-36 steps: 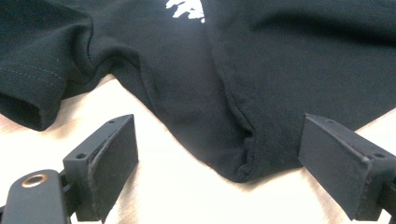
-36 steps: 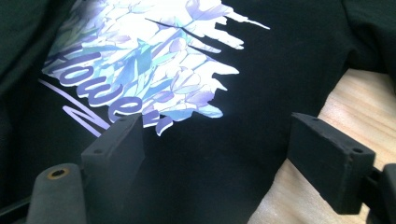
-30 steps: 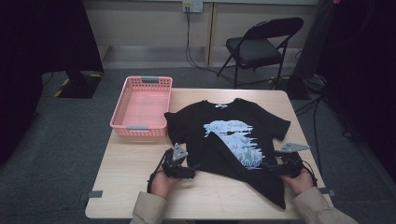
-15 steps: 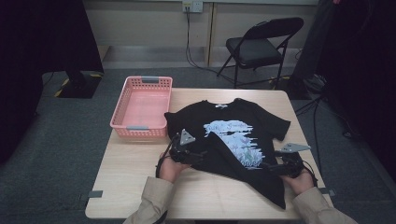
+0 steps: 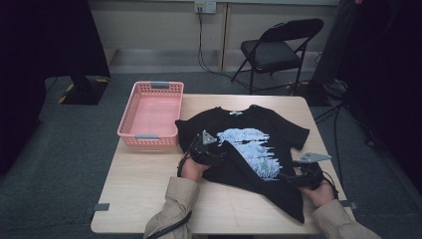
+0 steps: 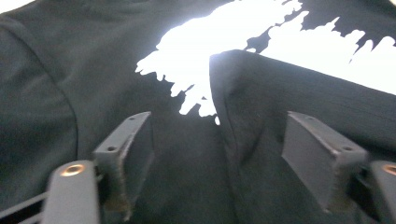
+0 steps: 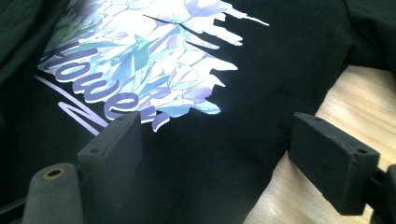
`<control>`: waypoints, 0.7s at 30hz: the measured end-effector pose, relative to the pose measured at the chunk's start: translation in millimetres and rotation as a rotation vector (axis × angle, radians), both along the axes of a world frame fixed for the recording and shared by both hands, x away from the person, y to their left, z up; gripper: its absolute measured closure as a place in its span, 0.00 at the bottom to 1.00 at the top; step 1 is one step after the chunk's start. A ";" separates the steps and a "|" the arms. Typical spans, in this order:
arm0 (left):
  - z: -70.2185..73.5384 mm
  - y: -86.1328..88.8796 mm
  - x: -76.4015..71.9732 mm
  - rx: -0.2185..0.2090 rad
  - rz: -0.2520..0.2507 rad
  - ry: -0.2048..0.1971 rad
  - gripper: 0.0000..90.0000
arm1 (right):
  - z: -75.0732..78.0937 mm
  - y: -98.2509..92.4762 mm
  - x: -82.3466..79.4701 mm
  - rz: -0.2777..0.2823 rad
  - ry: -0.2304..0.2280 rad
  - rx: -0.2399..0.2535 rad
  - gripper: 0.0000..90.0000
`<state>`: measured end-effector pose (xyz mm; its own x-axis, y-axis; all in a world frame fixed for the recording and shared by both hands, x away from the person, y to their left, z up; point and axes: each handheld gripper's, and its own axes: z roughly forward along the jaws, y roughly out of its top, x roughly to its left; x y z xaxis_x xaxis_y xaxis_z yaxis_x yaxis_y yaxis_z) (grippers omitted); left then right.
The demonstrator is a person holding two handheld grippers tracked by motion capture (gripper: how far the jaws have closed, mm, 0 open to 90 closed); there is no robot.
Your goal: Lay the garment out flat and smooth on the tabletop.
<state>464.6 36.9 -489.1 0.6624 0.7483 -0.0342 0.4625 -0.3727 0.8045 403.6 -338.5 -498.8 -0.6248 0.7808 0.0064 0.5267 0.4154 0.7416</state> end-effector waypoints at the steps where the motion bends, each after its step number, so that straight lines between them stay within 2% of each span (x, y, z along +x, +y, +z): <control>1: -0.3 -2.0 1.5 0.010 -0.006 0.002 0.30 | 0.0 0.0 0.0 0.000 0.000 0.000 0.19; 5: -0.4 -9.6 8.1 0.003 -0.024 0.011 0.38 | 0.0 0.0 0.0 0.000 0.000 0.000 0.19; 7: -0.2 -13.1 10.6 -0.011 -0.027 0.022 0.45 | 0.0 0.0 0.0 0.000 0.000 0.000 0.19; 13: -1.6 -22.0 14.5 0.032 -0.039 0.031 0.63 | 0.0 0.0 0.1 0.000 0.000 0.000 0.19; 15: -1.6 -23.4 14.6 0.046 -0.042 0.035 0.74 | 0.0 0.0 0.1 0.000 0.000 0.000 0.19; 18: -1.1 -24.4 13.5 0.052 -0.048 0.042 0.81 | 0.0 0.0 0.2 0.001 0.000 0.000 0.19; 21: 0.1 -21.8 12.3 0.036 -0.048 0.052 0.86 | 0.0 0.0 0.2 0.001 0.000 0.000 0.19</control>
<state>477.0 15.1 -489.0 0.6959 0.7168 -0.0437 0.4844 -0.4236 0.7655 403.9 -338.5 -498.8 -0.6256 0.7801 0.0064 0.5262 0.4160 0.7417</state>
